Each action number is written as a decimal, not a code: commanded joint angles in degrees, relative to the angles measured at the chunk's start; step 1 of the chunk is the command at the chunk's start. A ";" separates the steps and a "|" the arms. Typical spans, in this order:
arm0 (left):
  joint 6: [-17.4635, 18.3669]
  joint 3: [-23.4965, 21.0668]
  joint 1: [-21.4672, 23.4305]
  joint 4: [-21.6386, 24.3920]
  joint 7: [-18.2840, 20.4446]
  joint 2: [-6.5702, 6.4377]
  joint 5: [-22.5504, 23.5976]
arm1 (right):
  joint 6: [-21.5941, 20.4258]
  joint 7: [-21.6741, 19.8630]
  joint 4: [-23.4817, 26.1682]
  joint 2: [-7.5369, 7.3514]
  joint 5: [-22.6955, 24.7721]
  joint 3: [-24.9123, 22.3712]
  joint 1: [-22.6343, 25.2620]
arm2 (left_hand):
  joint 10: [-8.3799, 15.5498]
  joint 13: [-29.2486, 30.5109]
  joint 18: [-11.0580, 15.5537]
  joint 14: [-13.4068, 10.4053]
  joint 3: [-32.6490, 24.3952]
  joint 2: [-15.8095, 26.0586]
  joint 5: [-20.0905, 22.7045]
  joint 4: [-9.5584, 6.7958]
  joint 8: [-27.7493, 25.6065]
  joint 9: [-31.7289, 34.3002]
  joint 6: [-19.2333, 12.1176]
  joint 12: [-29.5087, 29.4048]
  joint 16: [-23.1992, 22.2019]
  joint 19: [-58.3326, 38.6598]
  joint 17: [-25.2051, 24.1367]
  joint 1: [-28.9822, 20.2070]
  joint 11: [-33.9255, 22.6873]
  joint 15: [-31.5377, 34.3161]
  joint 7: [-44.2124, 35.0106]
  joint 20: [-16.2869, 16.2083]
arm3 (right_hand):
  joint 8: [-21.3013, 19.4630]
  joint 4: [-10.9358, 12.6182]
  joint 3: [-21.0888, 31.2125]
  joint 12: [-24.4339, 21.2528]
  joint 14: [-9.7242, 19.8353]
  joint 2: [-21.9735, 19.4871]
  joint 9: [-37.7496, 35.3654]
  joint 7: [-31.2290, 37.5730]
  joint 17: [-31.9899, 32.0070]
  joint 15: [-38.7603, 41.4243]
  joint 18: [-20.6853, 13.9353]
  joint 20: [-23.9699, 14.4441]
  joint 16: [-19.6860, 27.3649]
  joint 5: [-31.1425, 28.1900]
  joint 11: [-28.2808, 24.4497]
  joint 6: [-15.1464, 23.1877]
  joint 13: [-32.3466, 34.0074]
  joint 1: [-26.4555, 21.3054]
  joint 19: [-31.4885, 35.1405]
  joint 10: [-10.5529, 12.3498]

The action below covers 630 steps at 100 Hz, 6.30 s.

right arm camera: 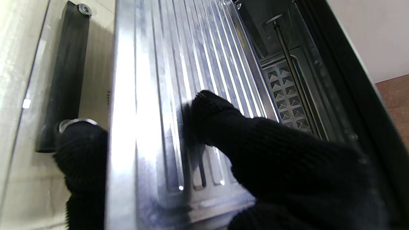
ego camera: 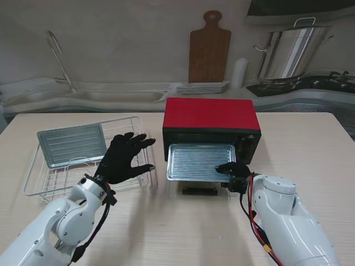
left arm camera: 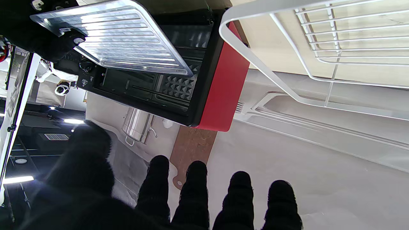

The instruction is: Slide the trays into the oven

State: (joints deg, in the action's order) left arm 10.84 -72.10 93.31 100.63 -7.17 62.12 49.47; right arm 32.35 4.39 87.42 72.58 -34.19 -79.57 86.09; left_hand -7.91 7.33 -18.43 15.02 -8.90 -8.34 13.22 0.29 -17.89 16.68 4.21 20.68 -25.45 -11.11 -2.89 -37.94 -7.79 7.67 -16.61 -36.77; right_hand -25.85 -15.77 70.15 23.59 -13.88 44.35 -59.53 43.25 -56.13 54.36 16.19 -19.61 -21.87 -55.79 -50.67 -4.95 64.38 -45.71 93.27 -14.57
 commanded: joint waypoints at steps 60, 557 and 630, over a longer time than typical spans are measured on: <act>3.32 1.62 -2.99 -3.49 4.96 -0.25 -2.24 | 3.65 -3.04 -3.86 1.00 -1.49 -1.02 -2.82 | 0.93 -4.07 4.44 -3.68 1.56 3.33 -2.39 0.04 1.93 -4.06 -2.48 -2.65 3.09 4.79 -2.13 0.15 1.59 -2.98 0.77 3.95 | -3.69 0.05 5.28 -0.20 -3.78 -4.31 1.13 9.62 -2.66 5.98 -6.18 -0.04 -2.57 -3.96 -2.07 6.29 4.36 -5.41 4.54 -1.19; 8.47 2.91 -4.50 -5.77 -1.11 -0.29 3.39 | 3.98 3.58 -9.82 3.85 -7.63 -1.22 -8.87 | 1.37 -4.57 4.76 -4.50 1.83 3.49 -2.58 0.09 2.15 -4.96 -3.45 -3.05 3.68 4.71 -2.17 0.71 0.88 -2.67 -0.05 6.54 | 5.19 9.59 -3.07 -3.53 -5.39 -6.21 12.44 -7.51 12.90 -20.92 6.16 2.35 5.02 13.06 10.78 -4.41 -7.92 15.44 -15.12 -3.70; 8.14 2.90 -4.42 -5.77 -1.11 -0.29 3.39 | 2.86 3.43 -9.56 3.71 -7.35 -0.59 -8.63 | 1.45 -4.61 4.67 -4.57 1.78 3.48 -2.69 0.09 2.05 -5.05 -3.36 -3.08 3.71 4.72 -2.18 0.74 0.84 -2.70 -0.12 6.56 | 8.05 2.56 8.17 -4.30 -2.10 -0.83 3.23 -0.44 -0.95 -12.15 -1.14 5.16 2.99 9.15 8.88 -0.99 3.21 -3.99 -8.43 -1.69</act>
State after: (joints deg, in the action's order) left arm 19.08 -69.09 88.46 94.43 -9.11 61.51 52.85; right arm 35.84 8.53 77.42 75.66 -41.32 -80.53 77.22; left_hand -7.28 4.51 -15.36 12.13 -8.92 -6.99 12.06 0.29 -16.57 13.79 1.95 18.67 -22.30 -8.97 -3.99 -37.94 -7.03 5.60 -16.66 -30.94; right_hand -17.73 -10.70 75.08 20.18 -15.16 42.58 -53.86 42.20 -53.55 40.92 18.70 -15.49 -18.30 -44.03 -42.13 -7.37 63.64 -46.37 82.36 -17.02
